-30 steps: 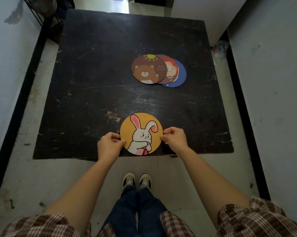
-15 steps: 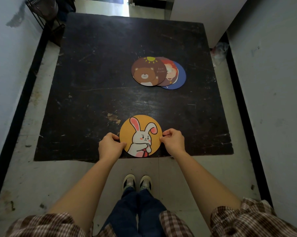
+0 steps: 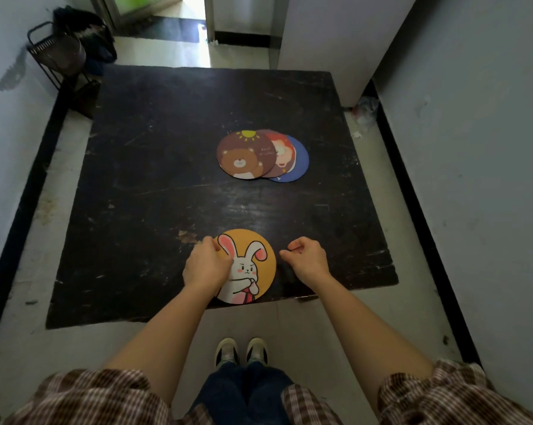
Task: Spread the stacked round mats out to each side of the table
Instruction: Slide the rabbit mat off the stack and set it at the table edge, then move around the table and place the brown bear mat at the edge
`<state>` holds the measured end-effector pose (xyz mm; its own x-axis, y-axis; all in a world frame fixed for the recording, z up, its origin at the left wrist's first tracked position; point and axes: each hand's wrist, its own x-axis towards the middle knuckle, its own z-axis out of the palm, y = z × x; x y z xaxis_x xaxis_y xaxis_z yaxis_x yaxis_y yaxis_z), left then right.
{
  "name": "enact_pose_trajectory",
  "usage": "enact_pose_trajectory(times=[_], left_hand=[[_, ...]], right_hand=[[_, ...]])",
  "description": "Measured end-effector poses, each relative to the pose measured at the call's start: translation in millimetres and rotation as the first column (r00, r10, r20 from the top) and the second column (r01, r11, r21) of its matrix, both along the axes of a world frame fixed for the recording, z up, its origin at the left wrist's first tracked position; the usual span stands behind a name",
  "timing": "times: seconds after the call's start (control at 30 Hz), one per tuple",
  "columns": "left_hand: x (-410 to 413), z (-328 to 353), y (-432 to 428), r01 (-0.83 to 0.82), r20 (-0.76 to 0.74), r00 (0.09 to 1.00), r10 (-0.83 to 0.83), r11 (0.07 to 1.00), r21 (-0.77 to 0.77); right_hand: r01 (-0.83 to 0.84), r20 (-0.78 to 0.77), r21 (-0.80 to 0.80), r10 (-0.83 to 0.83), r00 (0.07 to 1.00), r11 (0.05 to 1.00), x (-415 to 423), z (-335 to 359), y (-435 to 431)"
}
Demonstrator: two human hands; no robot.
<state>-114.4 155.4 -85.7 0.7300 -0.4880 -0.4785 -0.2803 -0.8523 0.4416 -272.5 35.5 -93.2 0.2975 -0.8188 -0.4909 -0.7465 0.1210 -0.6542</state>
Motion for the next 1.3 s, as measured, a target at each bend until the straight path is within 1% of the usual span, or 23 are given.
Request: enact_pose_trajectory(times=[0.13,0.37,0.47,0.57,0.63,0.77,0.87,0.93,1.07,1.3], left_hand=[[-13.4,14.0,-35.7,0.124,-0.010,0.992,-0.125,0.990,-0.062],[-51.3,31.0,-105.4,0.315,0.005,0.948,-0.318,0.937,-0.154],[-75.8,34.5,-137.3,0.352,0.029,0.936,-0.352,0.923,-0.157],[-106.0,34.0,-170.8,0.361,0.051,0.932,-0.358,0.921,-0.148],[-129.8,32.6,-192.9,0.331,0.071,0.943,-0.324,0.931,-0.151],[-187.7,29.4,-233.7,0.201,0.066,0.979,-0.192,0.965,-0.171],[-229.5,28.7,-261.5,0.111,0.056,0.993,-0.103,0.980,-0.168],[-247.3,31.2,-279.4,0.076,0.059,0.996,-0.067,0.984,-0.163],[-257.0,37.1,-306.0,0.036,0.077,0.997,-0.026,0.991,-0.125],[-235.3,38.4,-337.0,-0.091,0.097,0.991,0.094,0.995,-0.035]], right_hand=[[0.001,0.005,-0.052,-0.001,1.000,0.999,-12.1,11.0,-25.2],[-0.012,-0.061,-0.137,0.004,0.998,0.991,-48.7,28.7,-76.6],[-0.052,-0.090,-0.202,0.034,0.995,0.978,-70.6,33.3,-105.0],[-0.130,-0.130,-0.222,0.102,0.986,0.966,-96.7,33.5,-140.3],[-0.180,-0.158,-0.233,0.146,0.977,0.956,-116.8,33.3,-167.2],[-0.306,-0.211,-0.249,0.257,0.943,0.919,-161.4,33.1,-220.6],[-0.435,-0.273,-0.254,0.368,0.889,0.864,-190.4,34.2,-258.5],[-0.490,-0.294,-0.264,0.415,0.861,0.831,-202.0,34.6,-282.3],[-0.566,-0.294,-0.268,0.493,0.819,0.780,-203.6,32.4,-316.7],[-0.701,-0.315,-0.262,0.628,0.711,0.663,-165.0,21.6,-358.6]])
